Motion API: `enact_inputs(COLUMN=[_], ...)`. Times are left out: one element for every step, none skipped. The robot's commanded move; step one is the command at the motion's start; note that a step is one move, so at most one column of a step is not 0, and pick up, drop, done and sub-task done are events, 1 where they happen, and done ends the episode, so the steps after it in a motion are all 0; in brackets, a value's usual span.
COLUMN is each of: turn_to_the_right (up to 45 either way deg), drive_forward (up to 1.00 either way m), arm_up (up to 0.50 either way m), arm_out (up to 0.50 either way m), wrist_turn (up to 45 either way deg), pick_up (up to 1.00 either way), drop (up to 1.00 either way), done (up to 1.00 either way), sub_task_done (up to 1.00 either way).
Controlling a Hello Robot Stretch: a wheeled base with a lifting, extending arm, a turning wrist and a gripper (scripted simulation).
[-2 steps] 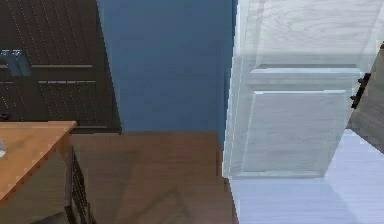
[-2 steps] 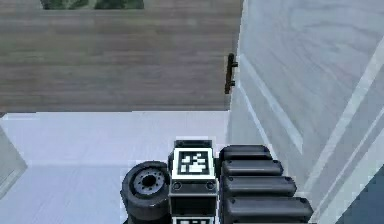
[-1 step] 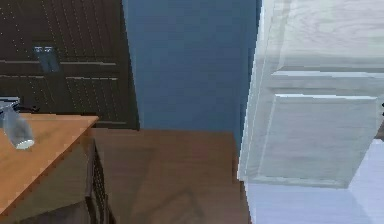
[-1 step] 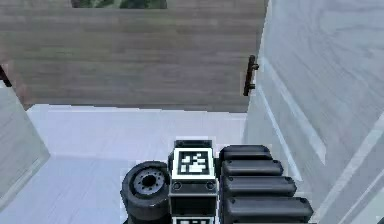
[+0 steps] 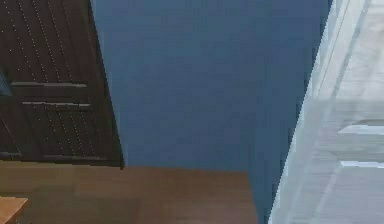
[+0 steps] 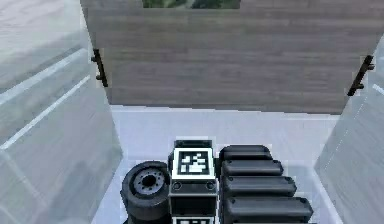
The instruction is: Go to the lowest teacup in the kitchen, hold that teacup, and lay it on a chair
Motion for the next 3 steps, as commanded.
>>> enact_inputs(turn_to_the_right=[45.0,45.0,45.0], drive_forward=[0.00,0.00,0.00], arm_up=[0.00,0.00,0.00], arm_out=[0.00,0.00,0.00], wrist_turn=[0.0,0.0,0.0], pick_up=[0.00,0.00,0.00], drop=[0.00,0.00,0.00], done=[0.00,0.00,0.00], sub_task_done=[0.00,0.00,0.00])
